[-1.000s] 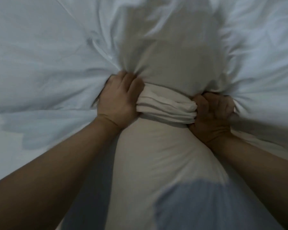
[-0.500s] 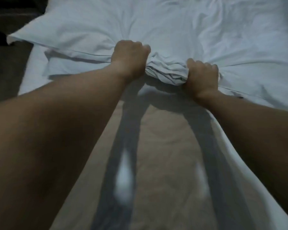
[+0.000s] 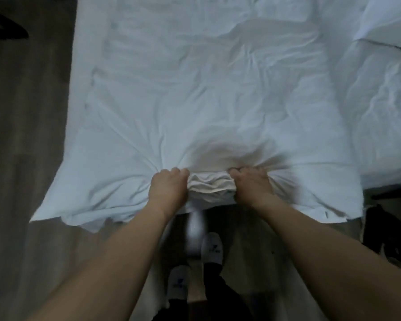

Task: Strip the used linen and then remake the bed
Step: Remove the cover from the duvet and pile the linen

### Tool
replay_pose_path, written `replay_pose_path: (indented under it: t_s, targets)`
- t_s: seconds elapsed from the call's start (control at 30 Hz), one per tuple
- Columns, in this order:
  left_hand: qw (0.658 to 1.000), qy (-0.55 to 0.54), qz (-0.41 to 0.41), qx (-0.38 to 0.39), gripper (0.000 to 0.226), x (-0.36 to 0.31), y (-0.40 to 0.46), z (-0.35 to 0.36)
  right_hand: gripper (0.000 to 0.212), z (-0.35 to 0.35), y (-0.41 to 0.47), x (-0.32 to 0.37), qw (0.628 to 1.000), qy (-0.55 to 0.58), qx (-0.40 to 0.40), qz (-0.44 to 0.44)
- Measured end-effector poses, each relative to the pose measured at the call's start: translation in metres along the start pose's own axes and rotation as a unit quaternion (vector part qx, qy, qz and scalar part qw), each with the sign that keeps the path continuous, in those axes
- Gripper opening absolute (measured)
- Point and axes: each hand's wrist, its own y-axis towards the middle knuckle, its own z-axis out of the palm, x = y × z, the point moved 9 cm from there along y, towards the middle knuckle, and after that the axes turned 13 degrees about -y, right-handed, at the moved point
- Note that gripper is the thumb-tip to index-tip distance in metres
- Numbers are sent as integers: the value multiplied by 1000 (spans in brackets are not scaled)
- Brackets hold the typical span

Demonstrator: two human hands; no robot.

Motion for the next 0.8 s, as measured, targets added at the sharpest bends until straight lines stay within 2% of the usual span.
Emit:
replay_pose_path:
  t_s: [0.2, 0.27, 0.4, 0.47, 0.6, 0.67, 0.8]
  targets:
    - [999, 2, 1, 44, 26, -29, -130, -48, 37, -49, -128, 20, 998, 35, 41, -39]
    - [998, 24, 5, 64, 29, -39, -173, -70, 43, -60, -170, 28, 996, 43, 64, -53]
    - [991, 50, -14, 121, 27, -59, -237, -84, 47, -55, -237, 43, 981, 101, 146, -80]
    - [991, 39, -29, 124, 26, -70, -246, -86, 48, -53, -254, 39, 975, 110, 174, -89]
    - [995, 10, -63, 82, 28, -87, -234, -103, 54, -67, -249, 12, 977, 105, 159, -91]
    - [997, 1, -73, 24, 30, -88, -229, -123, 58, -80, -239, 4, 979, 94, 148, -105]
    - [991, 30, -69, -114, 30, -85, -219, -169, 46, -118, -215, -11, 984, 79, 115, -112]
